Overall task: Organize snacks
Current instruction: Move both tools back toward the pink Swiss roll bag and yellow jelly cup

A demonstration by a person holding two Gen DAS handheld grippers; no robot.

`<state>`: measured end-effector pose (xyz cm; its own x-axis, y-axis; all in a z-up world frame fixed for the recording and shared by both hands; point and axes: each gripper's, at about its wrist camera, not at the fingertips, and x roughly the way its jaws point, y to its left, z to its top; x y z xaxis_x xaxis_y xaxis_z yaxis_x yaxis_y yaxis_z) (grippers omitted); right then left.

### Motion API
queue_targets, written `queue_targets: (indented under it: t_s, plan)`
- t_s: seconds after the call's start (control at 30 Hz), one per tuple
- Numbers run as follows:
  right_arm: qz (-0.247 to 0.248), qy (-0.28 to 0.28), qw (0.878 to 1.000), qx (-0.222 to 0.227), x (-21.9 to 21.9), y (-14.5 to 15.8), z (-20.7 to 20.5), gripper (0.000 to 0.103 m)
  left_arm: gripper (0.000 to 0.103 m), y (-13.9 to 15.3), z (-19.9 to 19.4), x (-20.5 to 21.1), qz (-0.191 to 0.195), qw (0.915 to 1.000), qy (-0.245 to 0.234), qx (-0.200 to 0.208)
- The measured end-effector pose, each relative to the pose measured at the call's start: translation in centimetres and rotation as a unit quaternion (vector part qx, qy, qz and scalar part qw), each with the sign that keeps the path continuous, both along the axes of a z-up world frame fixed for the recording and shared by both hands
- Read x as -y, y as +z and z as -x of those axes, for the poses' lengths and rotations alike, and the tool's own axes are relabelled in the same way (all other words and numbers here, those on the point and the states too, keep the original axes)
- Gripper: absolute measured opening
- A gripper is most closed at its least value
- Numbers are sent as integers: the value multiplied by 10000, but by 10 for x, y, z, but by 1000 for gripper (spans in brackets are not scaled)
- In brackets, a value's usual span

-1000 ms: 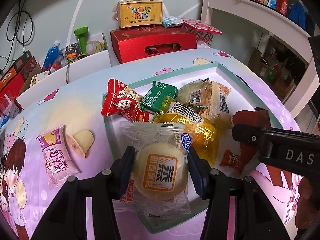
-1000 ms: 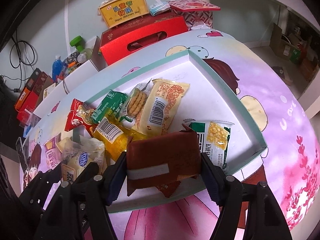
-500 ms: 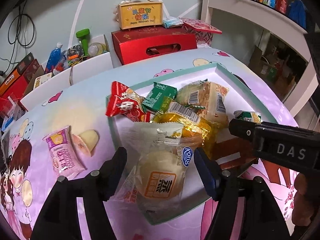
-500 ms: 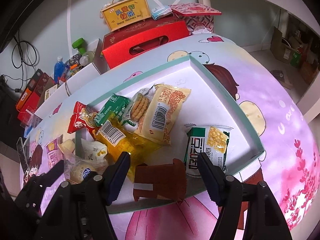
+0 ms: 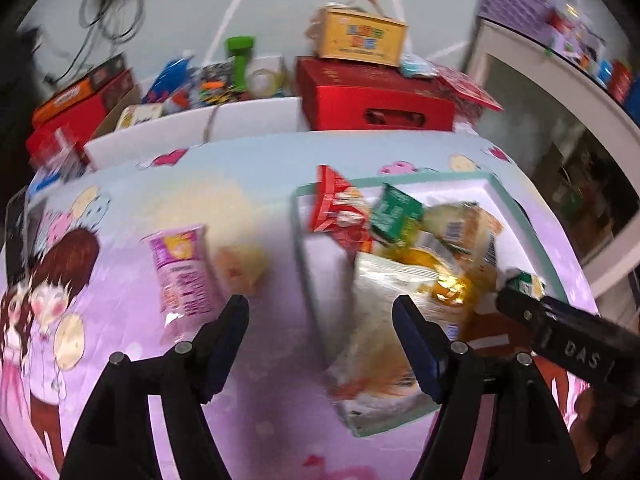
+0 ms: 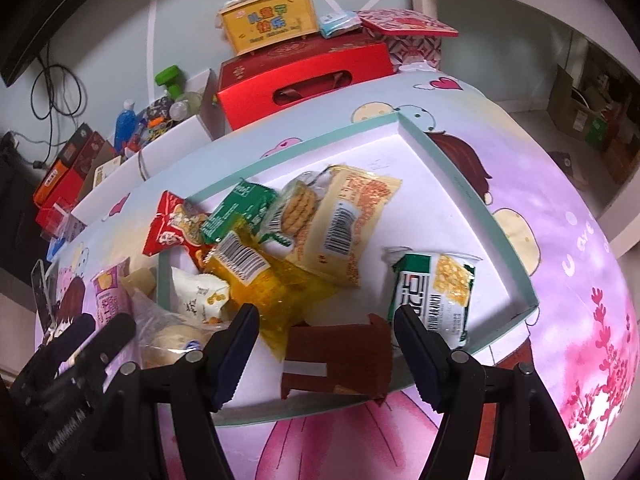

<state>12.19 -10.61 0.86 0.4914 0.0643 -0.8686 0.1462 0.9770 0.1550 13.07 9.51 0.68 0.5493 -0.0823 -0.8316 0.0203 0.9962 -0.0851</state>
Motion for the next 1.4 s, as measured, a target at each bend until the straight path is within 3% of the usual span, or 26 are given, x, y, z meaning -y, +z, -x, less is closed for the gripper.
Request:
queue_targets:
  t_s: [0.23,0.27,0.3,0.37,0.53,0.93,1.4]
  plan:
    - [148,201,9997,75,-16,2,0,81,75,0,1,-35,103,9979,635,-70]
    - [171,244,9995,89,-19,2,0,81,78,0,2,-39,97,9973,726,-76]
    - [183,266,9994,98,-21,2,0,82,87,0,2,-44,85,9966,820,-86]
    - [230,345,9991,127,-26,2,0,90,94,-2,3,-53,63,9948,1008,-94]
    - [327,514,9978,255,-39,4,2,103,94,-6,4,-76,124,9902,1382,-140]
    - [475,999,9928,470,-76,8,4,103,99,-1,15,-120,383,9800,1951,28]
    - [298,1803,9804,742,-146,8,-4,103,99,-8,25,-177,708,9657,2498,10]
